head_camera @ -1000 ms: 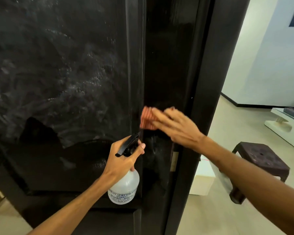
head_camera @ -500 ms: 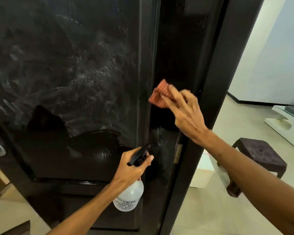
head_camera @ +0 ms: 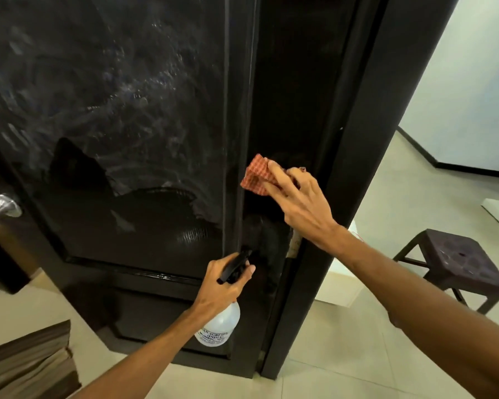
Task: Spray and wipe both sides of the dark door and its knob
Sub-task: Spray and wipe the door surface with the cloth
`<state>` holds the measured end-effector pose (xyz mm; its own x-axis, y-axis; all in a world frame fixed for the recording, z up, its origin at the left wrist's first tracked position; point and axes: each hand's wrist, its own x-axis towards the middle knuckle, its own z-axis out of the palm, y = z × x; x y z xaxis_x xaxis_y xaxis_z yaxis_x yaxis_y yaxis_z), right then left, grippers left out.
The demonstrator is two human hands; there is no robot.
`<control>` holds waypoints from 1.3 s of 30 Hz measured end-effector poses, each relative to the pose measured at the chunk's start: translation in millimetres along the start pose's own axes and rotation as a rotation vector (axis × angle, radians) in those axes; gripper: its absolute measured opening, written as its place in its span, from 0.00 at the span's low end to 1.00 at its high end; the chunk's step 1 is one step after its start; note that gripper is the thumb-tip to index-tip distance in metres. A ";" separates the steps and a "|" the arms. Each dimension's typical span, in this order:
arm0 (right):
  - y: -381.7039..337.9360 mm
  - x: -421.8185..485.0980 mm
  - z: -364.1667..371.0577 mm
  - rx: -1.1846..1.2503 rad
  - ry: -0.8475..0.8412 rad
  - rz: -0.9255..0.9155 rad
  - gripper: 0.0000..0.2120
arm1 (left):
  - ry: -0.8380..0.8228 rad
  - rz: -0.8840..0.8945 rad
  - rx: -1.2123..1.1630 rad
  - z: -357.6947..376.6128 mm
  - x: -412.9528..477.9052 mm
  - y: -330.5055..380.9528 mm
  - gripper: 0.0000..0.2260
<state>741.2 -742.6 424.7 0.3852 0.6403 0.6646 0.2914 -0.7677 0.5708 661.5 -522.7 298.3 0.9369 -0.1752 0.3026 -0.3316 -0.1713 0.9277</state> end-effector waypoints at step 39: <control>-97.6 -169.6 63.7 0.210 -0.594 -0.286 0.35 | 0.253 -0.118 0.037 22.7 -52.0 -54.2 0.02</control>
<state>703.2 -778.0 225.6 0.6649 0.7414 0.0906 0.5931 -0.5979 0.5392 628.2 -526.4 227.3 0.9655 0.0948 0.2426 -0.2185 -0.2120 0.9525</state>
